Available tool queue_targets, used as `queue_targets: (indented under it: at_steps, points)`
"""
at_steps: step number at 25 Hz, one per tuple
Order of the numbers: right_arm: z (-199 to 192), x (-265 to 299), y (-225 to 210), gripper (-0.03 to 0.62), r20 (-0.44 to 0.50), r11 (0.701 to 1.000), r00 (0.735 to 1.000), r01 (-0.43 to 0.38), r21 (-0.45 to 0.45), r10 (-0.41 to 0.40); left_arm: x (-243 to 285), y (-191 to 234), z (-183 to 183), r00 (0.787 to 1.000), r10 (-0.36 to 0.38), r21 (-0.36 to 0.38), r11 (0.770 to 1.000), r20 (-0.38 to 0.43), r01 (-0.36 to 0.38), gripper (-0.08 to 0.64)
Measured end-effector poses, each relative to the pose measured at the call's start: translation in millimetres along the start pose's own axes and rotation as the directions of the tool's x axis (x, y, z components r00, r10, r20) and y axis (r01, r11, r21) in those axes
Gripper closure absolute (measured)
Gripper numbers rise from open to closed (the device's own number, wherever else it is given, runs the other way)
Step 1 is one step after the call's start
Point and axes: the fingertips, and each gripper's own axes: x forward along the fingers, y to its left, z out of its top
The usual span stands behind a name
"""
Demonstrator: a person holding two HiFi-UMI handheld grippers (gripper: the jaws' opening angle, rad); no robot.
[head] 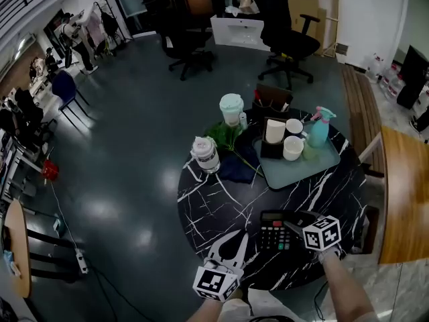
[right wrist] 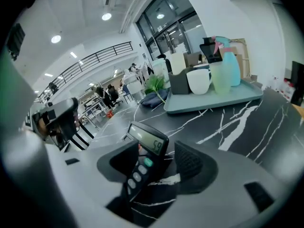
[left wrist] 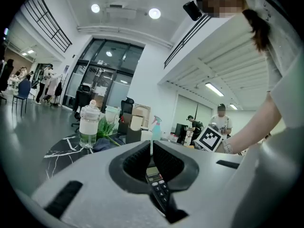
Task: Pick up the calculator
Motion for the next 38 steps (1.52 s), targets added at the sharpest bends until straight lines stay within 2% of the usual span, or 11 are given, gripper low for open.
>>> queue_targets:
  at_steps: [3,10,14,16,18,23,30,38]
  points:
    - [0,11,-3,0.374,-0.043,0.999,0.998,-0.034,0.010,0.035,7,7,-2,1.000,0.029,0.001,1.000,0.003,-0.029,0.552]
    - [0,22,-1,0.376,-0.108,0.981,0.976,-0.184,0.068,0.191,3,12,-2,0.998,0.066,-0.028,0.997,0.021,-0.066,0.552]
    - [2,25,2,0.378,-0.126,0.971,0.963,-0.232,0.047,0.237,-2,11,-6,0.996,0.084,-0.038,0.996,0.013,-0.084,0.552]
    - [2,25,7,0.440,-0.134,0.963,0.954,-0.267,0.037,0.269,-3,9,-8,0.996,0.086,-0.042,0.995,0.012,-0.085,0.552]
    - [2,23,9,0.452,-0.129,0.958,0.949,-0.284,0.047,0.288,-4,7,-9,0.996,0.086,-0.042,0.995,0.009,-0.085,0.552]
    - [5,14,15,0.491,-0.067,0.947,0.947,-0.310,0.081,0.315,-6,11,-8,0.995,0.097,-0.049,0.994,0.011,-0.097,0.552]
    - [12,-3,24,0.537,0.079,0.915,0.933,-0.361,0.183,0.352,-9,13,-3,0.996,0.092,-0.051,0.995,0.014,-0.091,0.552]
    - [15,-18,27,0.543,0.170,0.914,0.936,-0.341,0.220,0.308,-18,12,3,0.997,0.080,-0.053,0.995,0.020,-0.079,0.552]
